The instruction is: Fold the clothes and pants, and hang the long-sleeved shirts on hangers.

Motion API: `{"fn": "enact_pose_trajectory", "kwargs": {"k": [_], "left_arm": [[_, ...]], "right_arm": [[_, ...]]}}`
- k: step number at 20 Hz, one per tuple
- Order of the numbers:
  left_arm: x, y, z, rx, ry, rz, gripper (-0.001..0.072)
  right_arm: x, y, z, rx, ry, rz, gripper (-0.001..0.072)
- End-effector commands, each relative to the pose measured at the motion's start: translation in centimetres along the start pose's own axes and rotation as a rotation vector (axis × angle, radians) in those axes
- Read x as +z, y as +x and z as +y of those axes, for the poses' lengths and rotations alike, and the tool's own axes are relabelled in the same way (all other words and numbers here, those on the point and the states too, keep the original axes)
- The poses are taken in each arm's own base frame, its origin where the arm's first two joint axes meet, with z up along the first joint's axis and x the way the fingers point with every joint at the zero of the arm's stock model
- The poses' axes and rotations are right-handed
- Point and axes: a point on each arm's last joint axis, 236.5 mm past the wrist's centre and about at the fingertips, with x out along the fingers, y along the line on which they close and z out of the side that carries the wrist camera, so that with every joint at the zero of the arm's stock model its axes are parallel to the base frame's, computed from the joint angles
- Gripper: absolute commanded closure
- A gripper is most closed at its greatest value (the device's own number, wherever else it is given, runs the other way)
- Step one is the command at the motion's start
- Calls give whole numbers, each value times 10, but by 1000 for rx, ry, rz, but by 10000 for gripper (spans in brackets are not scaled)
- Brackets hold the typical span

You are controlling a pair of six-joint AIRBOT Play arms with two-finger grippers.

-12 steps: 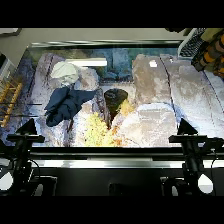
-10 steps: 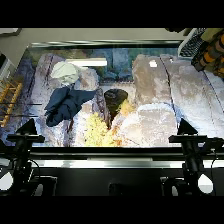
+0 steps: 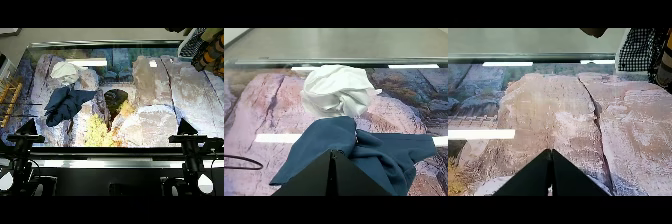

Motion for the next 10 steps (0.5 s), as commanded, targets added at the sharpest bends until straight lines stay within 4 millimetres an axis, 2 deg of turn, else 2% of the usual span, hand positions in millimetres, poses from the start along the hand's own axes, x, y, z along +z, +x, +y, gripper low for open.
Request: {"fn": "enact_pose_trajectory", "kwargs": {"k": [1, 10], "left_arm": [[0, 0, 0, 0, 0, 1, 689], [0, 0, 0, 0, 0, 1, 689]], "right_arm": [[0, 0, 0, 0, 1, 1, 676], [0, 0, -2, -6, 0, 1, 676]]}}
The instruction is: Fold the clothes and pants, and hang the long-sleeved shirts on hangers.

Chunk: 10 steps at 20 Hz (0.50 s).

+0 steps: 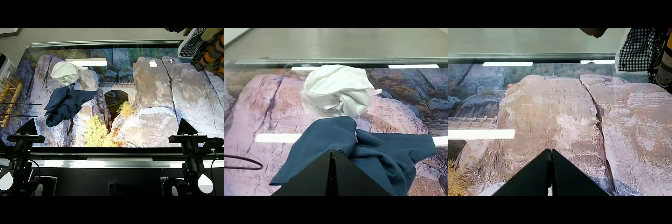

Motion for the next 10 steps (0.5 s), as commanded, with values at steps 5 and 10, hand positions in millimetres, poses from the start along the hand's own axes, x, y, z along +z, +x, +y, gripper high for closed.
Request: {"fn": "enact_pose_trajectory", "kwargs": {"k": [5, 10], "left_arm": [[0, 0, 0, 0, 0, 1, 689], [0, 0, 2, 6, -3, 0, 689]], "right_arm": [[0, 0, -2, -7, 0, 1, 677], [0, 0, 12, 51, 90, 4, 677]]}}
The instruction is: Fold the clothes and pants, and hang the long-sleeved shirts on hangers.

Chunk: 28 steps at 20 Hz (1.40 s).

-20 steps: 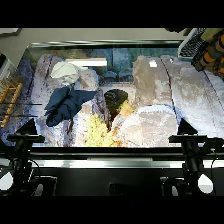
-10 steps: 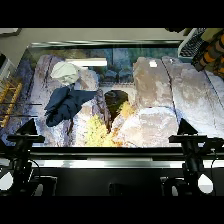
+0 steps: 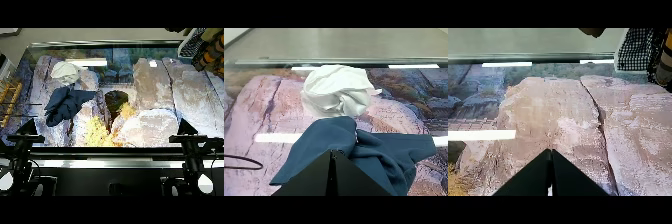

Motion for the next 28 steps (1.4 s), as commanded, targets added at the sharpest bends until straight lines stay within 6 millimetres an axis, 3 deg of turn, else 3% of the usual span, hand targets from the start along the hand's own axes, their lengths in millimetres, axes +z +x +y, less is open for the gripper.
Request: {"fn": "enact_pose_trajectory", "kwargs": {"k": [1, 4, 7, 8, 9, 11, 12, 15, 17, 19, 21, 22, 24, 25, 27, 28], "left_arm": [[0, 0, -1, -4, -3, 0, 689], [-1, 0, -7, -30, -62, 3, 688], [1, 0, -7, -29, -297, 3, 680], [2, 0, -7, -28, -334, 1, 608], [9, 0, -1, -7, -375, -16, 590], [43, -2, 13, 34, -525, -95, 590], [73, -5, 14, 23, -514, -150, 589], [159, -5, -8, -79, -370, -245, 589], [197, 14, -38, -199, -291, -232, 590], [205, 50, -65, -302, -241, -155, 590], [178, 86, -90, -397, -199, -15, 590], [149, 101, -103, -447, -156, 88, 593], [79, 115, -117, -519, -87, 318, 624], [40, 117, -113, -507, -71, 447, 664], [-24, 114, -87, -398, -49, 685, 655], [-44, 111, -71, -325, -43, 766, 558]], "right_arm": [[-1, 0, 16, 66, 95, 6, 677], [-1, -1, 17, 71, 287, 14, 677], [-1, 0, 14, 57, 524, 18, 670], [2, 0, 10, 42, 604, 10, 605], [11, 0, 7, 35, 679, -10, 531], [53, -3, 0, 31, 721, -98, 518], [82, -6, -4, 32, 704, -159, 518], [180, -22, -4, 64, 574, -323, 522], [235, -12, 25, 175, 472, -337, 523], [260, 17, 65, 328, 424, -267, 524], [257, 55, 103, 473, 426, -138, 524], [246, 73, 119, 532, 429, -54, 524], [205, 102, 138, 586, 425, 148, 524], [180, 111, 141, 581, 414, 251, 524], [124, 119, 132, 511, 365, 451, 522], [102, 119, 121, 454, 324, 525, 521]]}}
